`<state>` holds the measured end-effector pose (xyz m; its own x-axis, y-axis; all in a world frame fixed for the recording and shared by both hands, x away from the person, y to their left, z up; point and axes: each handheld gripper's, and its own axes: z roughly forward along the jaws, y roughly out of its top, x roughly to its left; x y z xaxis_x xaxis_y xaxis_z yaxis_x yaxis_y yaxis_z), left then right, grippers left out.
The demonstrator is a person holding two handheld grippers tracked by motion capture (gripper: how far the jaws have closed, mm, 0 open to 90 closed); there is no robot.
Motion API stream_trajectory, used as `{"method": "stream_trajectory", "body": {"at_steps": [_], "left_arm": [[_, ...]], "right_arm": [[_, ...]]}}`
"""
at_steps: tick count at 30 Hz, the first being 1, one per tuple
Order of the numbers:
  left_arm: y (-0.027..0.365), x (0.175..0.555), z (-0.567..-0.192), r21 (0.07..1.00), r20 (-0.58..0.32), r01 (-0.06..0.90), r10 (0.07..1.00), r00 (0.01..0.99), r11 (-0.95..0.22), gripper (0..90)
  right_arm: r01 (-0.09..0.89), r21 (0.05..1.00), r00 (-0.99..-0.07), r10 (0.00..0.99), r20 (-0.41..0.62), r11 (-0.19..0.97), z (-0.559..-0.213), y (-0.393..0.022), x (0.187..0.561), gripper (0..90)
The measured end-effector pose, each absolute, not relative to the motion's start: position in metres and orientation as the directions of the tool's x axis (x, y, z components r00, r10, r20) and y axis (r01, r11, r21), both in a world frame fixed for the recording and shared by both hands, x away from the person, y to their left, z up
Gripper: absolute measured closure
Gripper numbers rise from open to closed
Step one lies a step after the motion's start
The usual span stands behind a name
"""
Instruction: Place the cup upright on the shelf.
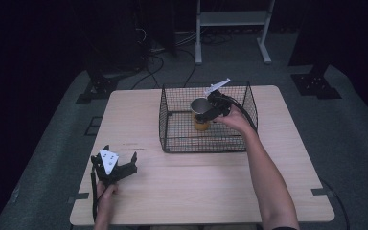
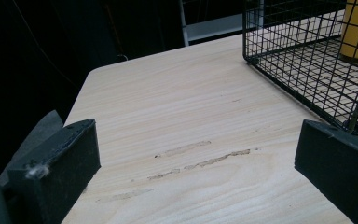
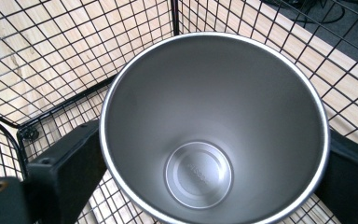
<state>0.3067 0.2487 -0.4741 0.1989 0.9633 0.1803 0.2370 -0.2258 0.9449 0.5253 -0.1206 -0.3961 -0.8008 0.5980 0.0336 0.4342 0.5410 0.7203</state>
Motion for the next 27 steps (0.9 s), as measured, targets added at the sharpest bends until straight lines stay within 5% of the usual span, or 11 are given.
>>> {"method": "stream_trajectory", "body": {"at_steps": [27], "left_arm": [[0.248, 0.307, -0.474, 0.945, 0.183, 0.235, 0.963, 0.199, -0.228, 0.0]], "right_arm": [[0.392, 0.789, -0.799, 0.600, 0.037, 0.473, -0.380, -0.129, 0.513, 0.0]]}}
